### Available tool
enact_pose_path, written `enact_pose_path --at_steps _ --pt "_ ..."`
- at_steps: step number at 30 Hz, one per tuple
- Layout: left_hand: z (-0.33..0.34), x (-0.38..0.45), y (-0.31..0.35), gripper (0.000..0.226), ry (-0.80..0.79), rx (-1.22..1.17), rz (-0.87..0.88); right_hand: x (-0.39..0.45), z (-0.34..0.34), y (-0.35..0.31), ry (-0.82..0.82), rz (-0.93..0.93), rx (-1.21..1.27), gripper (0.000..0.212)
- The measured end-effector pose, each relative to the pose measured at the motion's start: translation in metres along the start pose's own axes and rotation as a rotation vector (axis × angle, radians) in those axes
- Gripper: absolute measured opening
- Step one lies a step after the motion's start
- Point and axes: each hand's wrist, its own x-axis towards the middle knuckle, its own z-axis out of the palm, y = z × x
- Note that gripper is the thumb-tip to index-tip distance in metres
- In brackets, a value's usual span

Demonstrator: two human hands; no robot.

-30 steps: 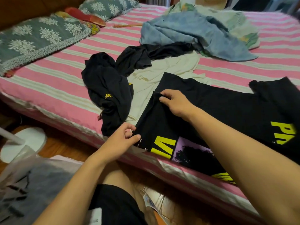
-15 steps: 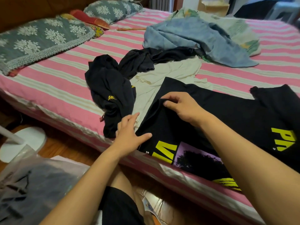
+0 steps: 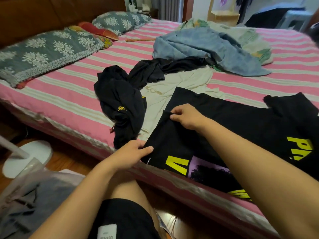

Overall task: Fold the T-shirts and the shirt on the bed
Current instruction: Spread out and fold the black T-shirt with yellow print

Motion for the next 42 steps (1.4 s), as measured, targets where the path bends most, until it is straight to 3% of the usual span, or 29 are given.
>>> enact_pose_path --at_steps 4,10,15,17,19,20,23,25,27,29,31,32,35,39,40,42 --pt "0.021 0.007 -0.017 0.026 0.096 0.054 -0.187 0.013 0.045 0.024 -0.055 0.082 -0.156 0.008" --pt "0.019 0.003 -0.027 0.039 0.184 0.131 -0.251 -0.018 0.024 0.046 -0.049 0.082 -0.359 0.034" --pt "0.014 -0.003 -0.031 0.036 0.244 0.120 -0.238 -0.043 0.001 0.082 -0.079 0.143 -0.440 0.010" --pt "0.024 0.001 -0.027 0.031 0.303 0.233 -0.269 -0.044 0.009 0.085 0.000 0.155 -0.424 0.011" --pt "0.038 0.005 -0.019 0.011 0.420 0.477 -0.277 -0.046 0.021 0.083 0.098 0.146 -0.465 0.011" --pt "0.046 0.007 -0.015 0.009 0.506 0.586 -0.214 -0.051 0.027 0.082 0.175 0.119 -0.491 0.014" --pt "0.071 0.021 0.002 0.031 0.610 0.678 0.262 -0.092 0.034 0.084 0.441 0.008 -0.448 0.030" --pt "0.088 0.041 0.012 0.041 0.498 0.776 0.441 -0.143 0.032 0.093 0.536 -0.069 -0.445 0.034" --pt "0.102 0.062 0.013 0.052 0.294 0.865 0.336 -0.200 0.025 0.120 0.543 -0.054 -0.527 0.040" --pt "0.111 0.080 0.003 0.061 0.204 0.968 0.211 -0.257 0.007 0.161 0.473 0.146 -0.628 0.059" --pt "0.116 0.088 -0.006 0.063 0.218 1.021 0.183 -0.313 -0.024 0.203 0.293 0.409 -0.686 0.088" --pt "0.116 0.090 -0.007 0.063 0.231 1.016 0.174 -0.339 -0.038 0.221 0.203 0.456 -0.700 0.096" --pt "0.117 0.090 0.000 0.064 0.212 1.019 0.138 -0.399 -0.073 0.246 0.058 0.371 -0.795 0.097" --pt "0.122 0.083 0.019 0.064 0.170 1.087 0.014 -0.449 -0.104 0.263 0.129 0.346 -0.813 0.079" --pt "0.130 0.079 0.028 0.063 0.212 1.092 0.054 -0.457 -0.109 0.266 0.174 0.367 -0.769 0.080" --pt "0.158 0.070 0.041 0.060 0.269 1.100 0.336 -0.465 -0.111 0.270 0.235 0.385 -0.729 0.082"
